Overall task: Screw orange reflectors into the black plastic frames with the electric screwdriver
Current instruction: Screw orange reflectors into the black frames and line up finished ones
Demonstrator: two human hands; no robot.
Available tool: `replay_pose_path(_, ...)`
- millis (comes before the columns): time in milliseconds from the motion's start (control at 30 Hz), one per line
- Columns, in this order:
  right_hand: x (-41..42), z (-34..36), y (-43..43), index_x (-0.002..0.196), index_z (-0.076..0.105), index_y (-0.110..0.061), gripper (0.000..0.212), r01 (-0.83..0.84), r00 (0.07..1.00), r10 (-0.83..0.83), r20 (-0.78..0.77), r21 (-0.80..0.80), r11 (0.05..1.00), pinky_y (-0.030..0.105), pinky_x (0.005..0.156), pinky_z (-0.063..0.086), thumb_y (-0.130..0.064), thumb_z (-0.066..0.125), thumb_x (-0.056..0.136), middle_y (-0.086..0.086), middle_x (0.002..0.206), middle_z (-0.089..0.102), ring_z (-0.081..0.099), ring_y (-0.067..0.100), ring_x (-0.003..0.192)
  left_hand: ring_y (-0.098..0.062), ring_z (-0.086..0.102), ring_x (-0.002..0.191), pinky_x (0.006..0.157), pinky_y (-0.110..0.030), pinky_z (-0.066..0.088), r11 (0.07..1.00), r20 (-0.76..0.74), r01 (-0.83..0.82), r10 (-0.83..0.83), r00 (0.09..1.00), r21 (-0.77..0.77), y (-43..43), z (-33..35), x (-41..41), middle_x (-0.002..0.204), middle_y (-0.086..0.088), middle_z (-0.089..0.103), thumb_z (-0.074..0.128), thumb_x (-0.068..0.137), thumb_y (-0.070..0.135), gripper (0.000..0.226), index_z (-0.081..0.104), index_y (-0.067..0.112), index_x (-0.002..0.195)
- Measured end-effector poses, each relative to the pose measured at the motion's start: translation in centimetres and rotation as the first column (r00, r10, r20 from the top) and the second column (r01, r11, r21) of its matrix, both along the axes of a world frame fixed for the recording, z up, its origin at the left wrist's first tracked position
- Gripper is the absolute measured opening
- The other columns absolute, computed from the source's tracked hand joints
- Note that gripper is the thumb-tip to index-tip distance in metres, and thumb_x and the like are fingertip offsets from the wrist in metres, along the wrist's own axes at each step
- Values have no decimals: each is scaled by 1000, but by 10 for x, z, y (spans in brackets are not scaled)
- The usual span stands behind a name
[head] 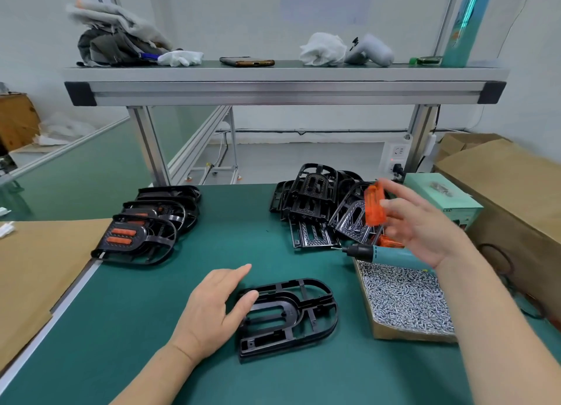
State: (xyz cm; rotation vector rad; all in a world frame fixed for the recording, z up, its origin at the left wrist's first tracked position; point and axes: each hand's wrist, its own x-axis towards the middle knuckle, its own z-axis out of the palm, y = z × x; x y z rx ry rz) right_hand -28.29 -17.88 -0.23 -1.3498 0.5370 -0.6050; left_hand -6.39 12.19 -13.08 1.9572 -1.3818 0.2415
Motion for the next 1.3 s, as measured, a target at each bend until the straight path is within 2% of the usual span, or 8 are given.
replay_pose_path(133,15,-16,43,136,62,-29,50,-271,949,233,212,171,947,15,48,43,-10,63,91,9,107,71,62,8,79,-9,56,108,98,-16,36,1000,3,-26,26,1000,1,1,3,-1,112,10,63,44,97,56,55,62,17,132)
replay_pose_path(333,45,-39,90,138,59,-20,50,-354,906,253,339,282,892,16,47,44,-4,54,91,12,107,68,63,12,81,-12,56,108,98,-21,39,999,22,-48,48,999,-3,0,7,-4,112,7,63,37,99,61,63,64,13,129)
replay_pose_path(467,63,-45,111,132,58,-19,53,-353,909,248,334,304,885,18,51,46,-4,60,82,15,107,66,64,25,91,-15,57,107,97,-24,41,998,25,-61,62,998,-32,1,9,-5,112,4,63,39,99,61,64,66,10,126)
replay_pose_path(600,72,-50,121,128,56,-19,49,-387,893,282,351,281,878,21,63,54,3,62,85,6,95,68,67,17,84,-16,58,106,98,-23,41,996,28,-71,73,997,-54,0,11,-5,112,2,64,40,98,61,65,67,8,123)
replay_pose_path(733,79,-53,127,125,55,-15,47,-385,897,305,321,227,895,25,75,57,8,64,85,10,100,68,66,19,88,-20,59,103,96,-26,43,994,39,-77,81,996,-82,0,12,-6,110,-1,64,42,97,60,65,66,5,122)
replay_pose_path(867,88,-60,135,121,54,-11,44,-327,922,268,281,192,925,25,77,56,17,58,88,11,99,69,66,16,83,-20,58,102,95,-25,42,993,29,-84,86,996,-87,0,13,-5,108,-1,62,47,95,59,64,63,5,126)
replay_pose_path(1067,95,-79,148,118,52,-10,41,-179,974,170,150,51,983,30,85,56,14,64,87,10,100,73,69,20,91,-17,59,103,96,-27,44,986,-1,-97,98,995,-133,0,12,-6,110,-2,62,55,92,56,66,55,3,132)
replay_pose_path(1300,95,-87,148,118,53,-10,40,-197,974,192,117,32,980,34,93,56,11,67,88,11,101,76,71,18,92,-15,58,104,98,-19,40,983,39,-113,120,992,-144,-1,9,-3,111,-2,64,57,93,44,56,57,4,133)
